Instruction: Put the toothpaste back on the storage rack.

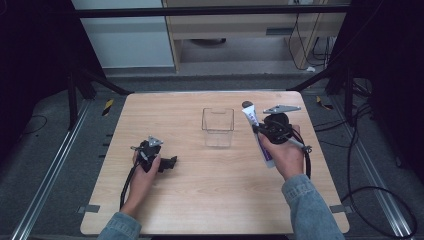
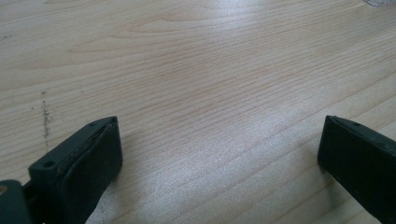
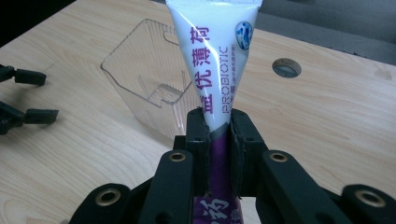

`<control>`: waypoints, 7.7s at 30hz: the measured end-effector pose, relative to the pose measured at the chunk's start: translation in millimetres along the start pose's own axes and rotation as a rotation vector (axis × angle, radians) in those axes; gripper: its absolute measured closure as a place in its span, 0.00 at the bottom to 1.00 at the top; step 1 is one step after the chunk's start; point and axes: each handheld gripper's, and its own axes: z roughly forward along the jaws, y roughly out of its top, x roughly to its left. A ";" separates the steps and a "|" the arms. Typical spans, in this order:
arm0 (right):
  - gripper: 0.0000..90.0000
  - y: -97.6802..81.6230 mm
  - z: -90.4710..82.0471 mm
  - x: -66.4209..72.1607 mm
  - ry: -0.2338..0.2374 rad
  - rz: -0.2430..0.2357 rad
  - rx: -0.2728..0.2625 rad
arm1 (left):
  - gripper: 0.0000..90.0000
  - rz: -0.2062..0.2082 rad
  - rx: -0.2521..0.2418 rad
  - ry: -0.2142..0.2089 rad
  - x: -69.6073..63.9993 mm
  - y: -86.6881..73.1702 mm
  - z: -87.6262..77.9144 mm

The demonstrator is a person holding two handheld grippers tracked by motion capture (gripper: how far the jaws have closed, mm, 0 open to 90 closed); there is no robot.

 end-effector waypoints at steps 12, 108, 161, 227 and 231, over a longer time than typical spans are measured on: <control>0.89 13.1 2.6 8.3 0.002 -0.010 -0.045 | 0.00 0.001 0.000 0.000 0.1 0.0 0.0; 0.88 127.7 104.7 58.5 -0.029 0.002 -0.341 | 0.00 0.000 -0.002 0.000 0.0 0.1 0.1; 0.88 77.1 125.1 62.4 -0.029 -0.042 -0.275 | 0.00 0.000 0.000 0.000 0.0 0.0 0.0; 0.88 43.9 131.8 66.3 0.009 -0.063 -0.186 | 0.00 0.001 0.001 0.000 0.1 0.0 0.0; 0.88 41.0 132.0 67.2 0.012 -0.064 -0.182 | 0.00 0.000 0.000 0.000 0.0 0.0 0.0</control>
